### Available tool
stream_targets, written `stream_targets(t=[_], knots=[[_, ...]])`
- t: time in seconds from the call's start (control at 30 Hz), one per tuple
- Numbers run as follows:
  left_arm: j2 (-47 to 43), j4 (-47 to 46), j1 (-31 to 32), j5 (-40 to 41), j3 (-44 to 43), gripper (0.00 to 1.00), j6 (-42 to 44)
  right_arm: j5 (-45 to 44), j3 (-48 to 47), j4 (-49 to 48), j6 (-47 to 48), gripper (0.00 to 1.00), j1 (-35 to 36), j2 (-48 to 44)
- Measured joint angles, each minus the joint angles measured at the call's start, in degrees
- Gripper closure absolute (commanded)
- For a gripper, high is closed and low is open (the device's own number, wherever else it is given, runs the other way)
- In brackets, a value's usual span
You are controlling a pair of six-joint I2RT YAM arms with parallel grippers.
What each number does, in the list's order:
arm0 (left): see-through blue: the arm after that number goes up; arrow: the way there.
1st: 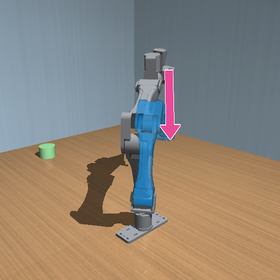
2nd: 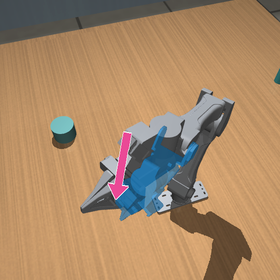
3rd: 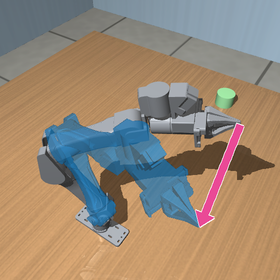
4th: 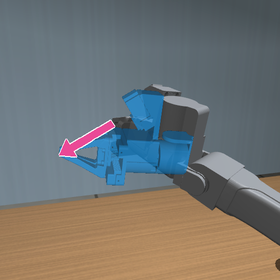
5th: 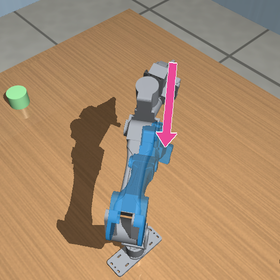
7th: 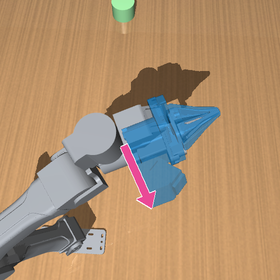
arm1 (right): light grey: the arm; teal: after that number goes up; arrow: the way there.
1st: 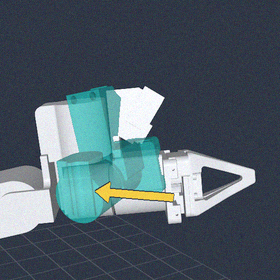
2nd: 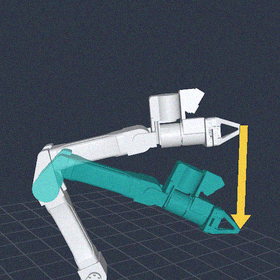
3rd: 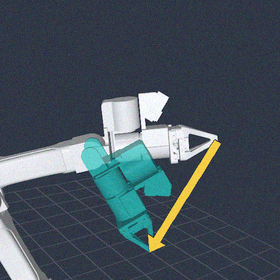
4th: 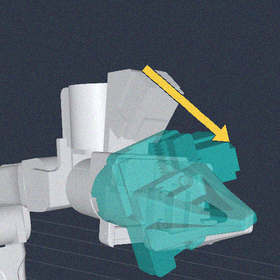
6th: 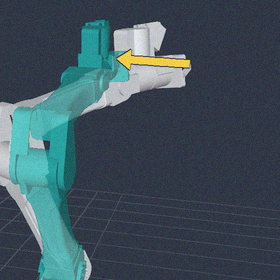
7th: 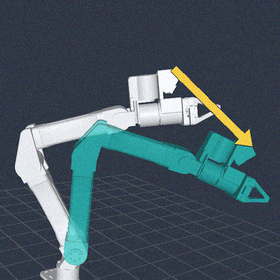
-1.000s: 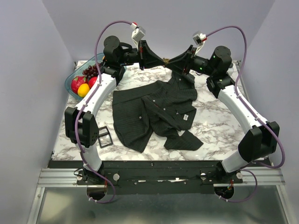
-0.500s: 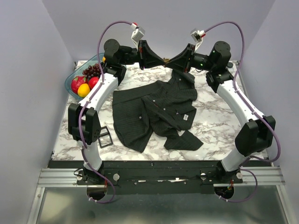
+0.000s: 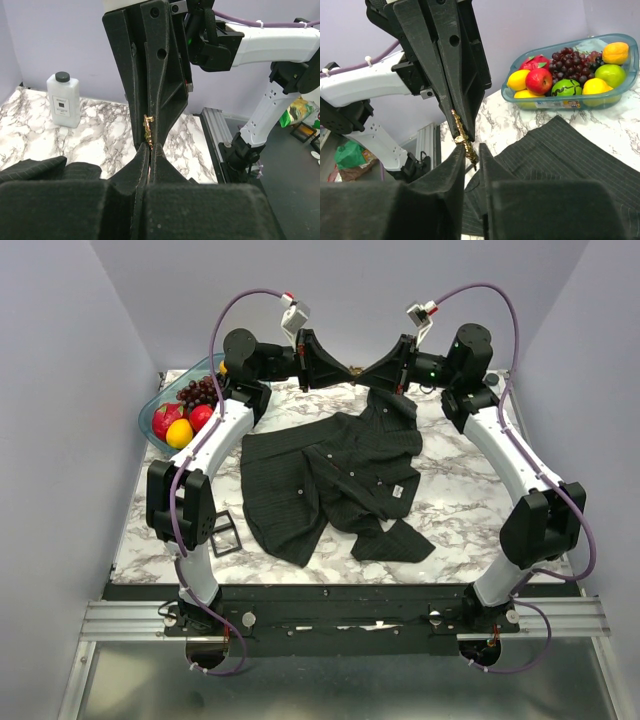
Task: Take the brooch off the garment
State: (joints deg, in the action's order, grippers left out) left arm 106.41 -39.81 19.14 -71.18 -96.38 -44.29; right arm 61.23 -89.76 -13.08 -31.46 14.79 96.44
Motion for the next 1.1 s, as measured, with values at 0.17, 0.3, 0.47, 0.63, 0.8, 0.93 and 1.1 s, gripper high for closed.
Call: stream_targets(t=[0.17, 0.3, 0.47, 0.63, 0.8, 0.93, 1.1], knots=[[-0.4, 5.6, 0.5, 0.5, 0.2, 1.0, 4.9, 0.8, 0.3, -0.6, 1.9, 0.5, -1.0, 0.0], [-2.3, 16.5, 1.2, 3.0, 0.2, 1.0, 13.8, 1.6, 0.6, 0.3, 6.4, 0.45, -2.6, -0.9], [-3.9, 23.3, 1.2, 3.9, 0.4, 1.0, 19.1, 1.4, 0.7, 3.6, 13.1, 0.41, -3.6, -5.4], [-3.9, 24.1, 1.2, 3.8, 1.7, 1.0, 19.2, 0.8, 2.4, 6.5, 19.5, 0.41, -3.8, -11.5], [-3.9, 22.2, 1.2, 2.8, 2.2, 1.0, 17.3, -1.5, 3.5, 9.5, 24.2, 0.43, -3.7, -11.5], [-3.9, 19.0, 1.2, 1.6, 2.2, 1.0, 15.1, -2.6, 3.5, 12.0, 26.3, 0.46, -3.7, -8.4], [-3.9, 17.3, 1.2, 1.0, 2.4, 1.0, 14.1, -2.6, 3.2, 13.4, 27.3, 0.53, -3.2, -4.6]])
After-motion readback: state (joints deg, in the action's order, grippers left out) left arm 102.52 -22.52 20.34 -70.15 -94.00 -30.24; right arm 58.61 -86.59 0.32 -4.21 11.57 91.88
